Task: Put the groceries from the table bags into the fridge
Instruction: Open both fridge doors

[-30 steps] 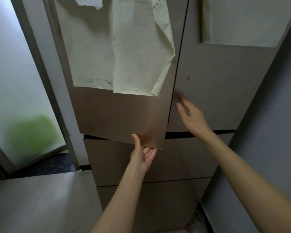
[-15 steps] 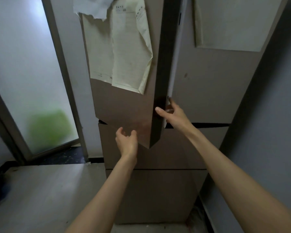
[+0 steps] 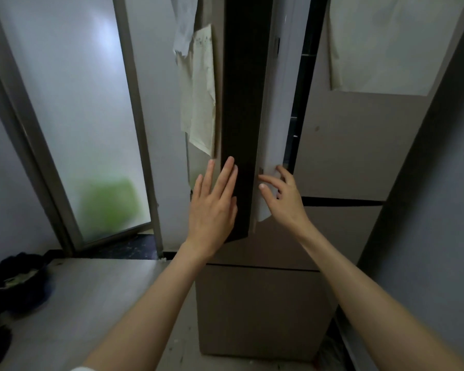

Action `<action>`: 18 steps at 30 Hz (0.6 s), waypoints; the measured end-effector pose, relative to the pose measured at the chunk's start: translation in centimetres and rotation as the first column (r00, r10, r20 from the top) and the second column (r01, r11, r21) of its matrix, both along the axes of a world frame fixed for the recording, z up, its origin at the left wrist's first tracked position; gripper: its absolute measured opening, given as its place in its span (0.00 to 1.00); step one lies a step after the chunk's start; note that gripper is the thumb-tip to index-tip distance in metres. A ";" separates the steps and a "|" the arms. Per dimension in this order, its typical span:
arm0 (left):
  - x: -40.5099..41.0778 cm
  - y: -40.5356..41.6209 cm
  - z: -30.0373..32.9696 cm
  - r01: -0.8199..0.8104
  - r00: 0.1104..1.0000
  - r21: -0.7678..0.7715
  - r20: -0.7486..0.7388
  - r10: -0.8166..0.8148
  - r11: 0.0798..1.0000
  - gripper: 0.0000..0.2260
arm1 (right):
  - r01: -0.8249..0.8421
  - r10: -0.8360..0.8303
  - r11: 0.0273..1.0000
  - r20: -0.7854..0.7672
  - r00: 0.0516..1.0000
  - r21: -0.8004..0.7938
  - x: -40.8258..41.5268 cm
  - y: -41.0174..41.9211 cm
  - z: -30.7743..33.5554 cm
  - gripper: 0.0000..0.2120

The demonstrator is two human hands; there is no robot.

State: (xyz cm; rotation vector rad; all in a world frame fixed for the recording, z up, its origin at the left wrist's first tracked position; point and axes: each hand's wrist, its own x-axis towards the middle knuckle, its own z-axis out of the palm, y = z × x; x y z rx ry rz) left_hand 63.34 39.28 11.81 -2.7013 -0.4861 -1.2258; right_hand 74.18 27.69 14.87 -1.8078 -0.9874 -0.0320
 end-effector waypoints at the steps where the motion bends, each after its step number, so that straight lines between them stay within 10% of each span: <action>1: -0.7 0.6 -0.1 -0.025 1.000 0.019 -0.018 0.025 1.000 0.30 | 0.028 -0.028 0.999 0.007 1.000 0.030 -0.4 0.1 0.0 0.16; 7: -5.0 3.1 0.5 -0.074 0.996 0.055 -0.049 0.077 0.996 0.26 | 0.147 -0.141 0.986 -0.089 0.986 0.072 -2.4 2.6 1.4 0.31; 18: -10.7 8.4 1.6 -0.058 0.994 -0.230 0.072 0.077 0.971 0.24 | 0.009 -0.019 0.993 0.077 0.997 0.122 -9.2 7.1 2.0 0.14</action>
